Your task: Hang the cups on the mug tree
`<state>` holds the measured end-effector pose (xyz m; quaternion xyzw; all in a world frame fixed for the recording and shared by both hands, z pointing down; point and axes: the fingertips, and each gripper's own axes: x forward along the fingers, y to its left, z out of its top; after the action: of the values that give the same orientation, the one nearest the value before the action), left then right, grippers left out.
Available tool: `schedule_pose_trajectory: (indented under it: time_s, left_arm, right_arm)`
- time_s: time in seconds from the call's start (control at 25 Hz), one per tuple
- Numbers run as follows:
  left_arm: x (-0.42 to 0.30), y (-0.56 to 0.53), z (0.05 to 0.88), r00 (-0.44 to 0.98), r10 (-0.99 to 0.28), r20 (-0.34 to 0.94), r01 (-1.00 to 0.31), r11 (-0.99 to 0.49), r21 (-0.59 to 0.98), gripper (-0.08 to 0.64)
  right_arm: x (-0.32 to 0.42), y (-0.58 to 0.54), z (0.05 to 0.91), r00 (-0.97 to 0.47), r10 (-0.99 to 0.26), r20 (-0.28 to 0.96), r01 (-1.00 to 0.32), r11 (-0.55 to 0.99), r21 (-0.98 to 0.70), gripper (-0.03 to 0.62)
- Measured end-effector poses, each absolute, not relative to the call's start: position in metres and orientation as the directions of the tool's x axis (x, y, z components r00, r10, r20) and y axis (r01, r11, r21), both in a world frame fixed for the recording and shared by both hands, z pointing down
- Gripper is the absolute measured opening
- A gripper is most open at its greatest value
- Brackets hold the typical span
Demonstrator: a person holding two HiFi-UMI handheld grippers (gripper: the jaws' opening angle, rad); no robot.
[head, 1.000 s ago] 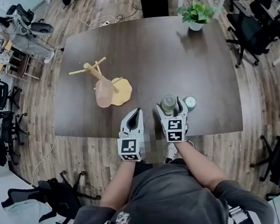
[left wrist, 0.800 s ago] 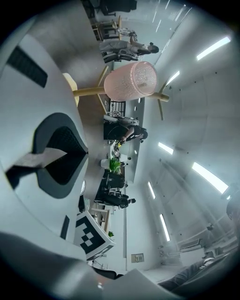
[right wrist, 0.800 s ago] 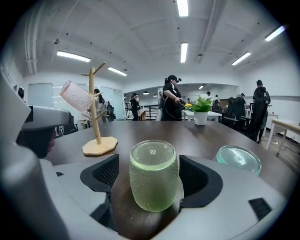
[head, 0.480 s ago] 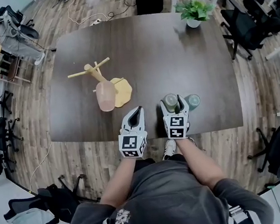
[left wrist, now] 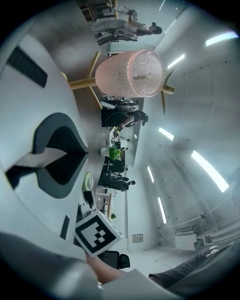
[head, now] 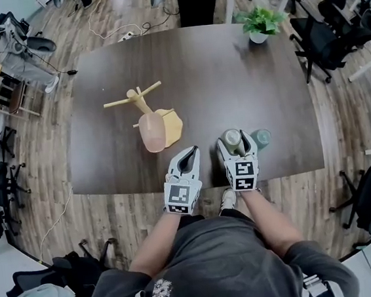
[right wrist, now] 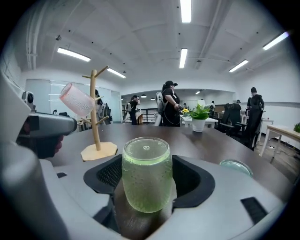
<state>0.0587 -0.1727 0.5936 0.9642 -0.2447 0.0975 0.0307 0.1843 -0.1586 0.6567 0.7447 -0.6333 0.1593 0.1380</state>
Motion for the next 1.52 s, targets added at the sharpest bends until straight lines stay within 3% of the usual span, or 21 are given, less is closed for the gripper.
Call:
schedule_pose_trajectory:
  time_s: [0.72,1.04,1.52]
  left_arm:
    - [0.007,-0.17,0.582,0.812,-0.548,0.201,-0.557,-0.831,-0.013,0.006]
    - [-0.041,-0.194,0.562,0.715,-0.678,0.169,-0.69,-0.724,0.014,0.006]
    - [-0.079,-0.203,0.568,0.68,-0.712,0.173,-0.724,-0.69,0.004,0.006]
  right_arm:
    - [0.148,-0.201,0.514,-0.022,-0.989,0.147,-0.97,-0.015,-0.243,0.342]
    - [0.141,-0.238,0.446,-0.053,-0.999,-0.002,-0.912,0.049,-0.408,0.341]
    - [0.127,-0.272,0.384,-0.075,-0.985,-0.156,-0.799,0.153,-0.581,0.341]
